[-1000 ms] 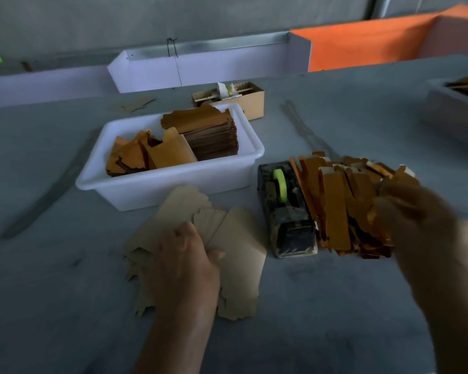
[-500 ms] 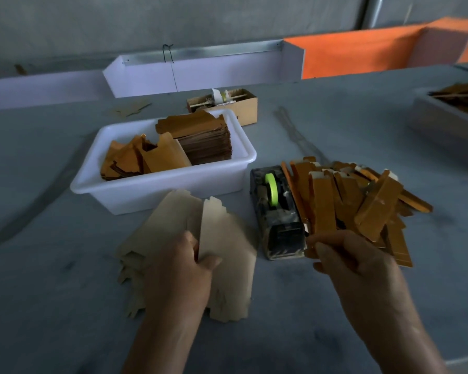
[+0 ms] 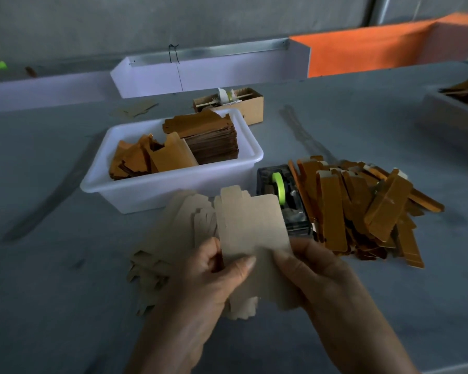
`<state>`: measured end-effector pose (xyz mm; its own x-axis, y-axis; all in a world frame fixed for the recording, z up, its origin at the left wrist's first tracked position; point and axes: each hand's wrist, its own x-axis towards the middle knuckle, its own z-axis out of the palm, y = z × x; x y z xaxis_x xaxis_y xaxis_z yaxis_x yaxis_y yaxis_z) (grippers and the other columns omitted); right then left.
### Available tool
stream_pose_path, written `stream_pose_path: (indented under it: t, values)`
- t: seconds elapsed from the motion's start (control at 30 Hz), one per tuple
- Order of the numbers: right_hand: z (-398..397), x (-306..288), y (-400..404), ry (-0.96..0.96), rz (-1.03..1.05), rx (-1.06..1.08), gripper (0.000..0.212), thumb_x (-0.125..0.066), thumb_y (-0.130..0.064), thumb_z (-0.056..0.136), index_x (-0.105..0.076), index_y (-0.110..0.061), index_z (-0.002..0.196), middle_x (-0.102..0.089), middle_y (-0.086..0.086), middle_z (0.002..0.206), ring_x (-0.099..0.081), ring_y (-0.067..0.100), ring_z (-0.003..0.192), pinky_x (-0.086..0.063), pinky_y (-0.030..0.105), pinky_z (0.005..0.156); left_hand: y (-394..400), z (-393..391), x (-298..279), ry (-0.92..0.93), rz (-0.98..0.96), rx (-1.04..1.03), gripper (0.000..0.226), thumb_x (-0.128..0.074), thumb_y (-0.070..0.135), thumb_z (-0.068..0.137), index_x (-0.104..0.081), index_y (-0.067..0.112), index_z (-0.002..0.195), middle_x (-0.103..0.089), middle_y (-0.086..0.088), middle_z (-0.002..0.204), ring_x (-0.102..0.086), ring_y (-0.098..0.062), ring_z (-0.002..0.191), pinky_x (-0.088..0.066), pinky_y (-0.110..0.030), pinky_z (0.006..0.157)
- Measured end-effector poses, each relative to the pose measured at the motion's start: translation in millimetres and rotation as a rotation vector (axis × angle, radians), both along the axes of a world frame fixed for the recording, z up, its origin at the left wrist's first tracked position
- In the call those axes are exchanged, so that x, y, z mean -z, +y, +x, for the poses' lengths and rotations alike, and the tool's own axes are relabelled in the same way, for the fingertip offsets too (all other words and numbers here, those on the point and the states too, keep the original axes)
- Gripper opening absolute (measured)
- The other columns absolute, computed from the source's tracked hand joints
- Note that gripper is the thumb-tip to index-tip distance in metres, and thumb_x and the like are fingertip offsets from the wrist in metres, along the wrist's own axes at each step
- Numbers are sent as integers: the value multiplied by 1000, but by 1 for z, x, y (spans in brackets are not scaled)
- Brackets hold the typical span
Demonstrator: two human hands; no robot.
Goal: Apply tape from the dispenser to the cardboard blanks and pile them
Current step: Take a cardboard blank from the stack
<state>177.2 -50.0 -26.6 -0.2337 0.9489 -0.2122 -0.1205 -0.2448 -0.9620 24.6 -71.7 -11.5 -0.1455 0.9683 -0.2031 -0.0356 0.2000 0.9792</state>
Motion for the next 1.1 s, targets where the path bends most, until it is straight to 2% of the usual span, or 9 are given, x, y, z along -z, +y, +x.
stream_pose_path:
  t: [0.07,0.23,0.4,0.5,0.6,0.83,0.9,1.0,1.1]
  values:
    - [-1,0,1,32,-12,30,26,-65,-27,66,-68,-15,88,-71,-1,77,-64,9,67,-49,22,53,1,4,2,12,10,-15,51,-73,44,48,-71,21,93,-76,1,88,-72,-16,82,-52,-32,72]
    - [3,1,1,36,-23,-38,25,-66,-26,61,-69,-14,83,-73,3,83,-67,11,75,-52,29,68,2,10,4,11,27,-112,44,-74,46,45,-73,31,87,-75,6,80,-71,-9,72,-52,-19,57]
    - [6,-1,1,17,-7,3,24,-65,-28,64,-71,-13,82,-71,0,80,-62,8,71,-50,27,65,1,11,5,15,-18,-38,55,-71,48,50,-70,26,100,-75,4,86,-71,-16,80,-52,-26,62]
    - [3,-3,-1,-56,65,63,7,-68,-13,75,-69,-13,82,-69,-4,69,-57,-1,57,-43,13,50,0,12,8,33,-25,-45,36,-74,41,62,-71,26,95,-75,8,84,-70,-7,79,-50,-21,67]
    - [4,-2,-2,-167,155,65,6,-67,-11,80,-68,-17,78,-67,-4,66,-56,0,57,-43,15,50,1,13,10,44,-21,-86,11,-74,23,77,-72,26,87,-75,7,79,-69,-5,71,-49,-14,56]
    - [5,-5,-4,-428,332,108,8,-69,-28,76,-67,-29,83,-69,-6,74,-61,7,64,-46,21,56,1,20,9,74,25,-139,12,-78,27,71,-74,31,82,-74,10,77,-69,-3,71,-50,-13,58]
    - [8,-5,-2,-293,253,81,7,-71,-23,75,-70,-25,81,-69,0,75,-61,12,66,-50,27,58,0,20,7,34,26,-127,21,-78,35,64,-74,32,84,-75,8,79,-70,-7,74,-51,-18,62]
    - [9,-1,1,75,17,-13,11,-68,-23,65,-72,-18,75,-70,7,79,-63,14,69,-52,25,60,1,19,5,-8,1,-107,30,-86,39,58,-74,32,84,-75,3,78,-71,-15,72,-51,-25,57]
    - [9,10,3,320,-181,-81,11,-64,-17,68,-74,-16,74,-71,13,93,-69,20,84,-57,34,72,3,18,5,-66,-33,-44,33,-78,34,57,-75,24,88,-76,-3,86,-72,-23,81,-56,-37,68]
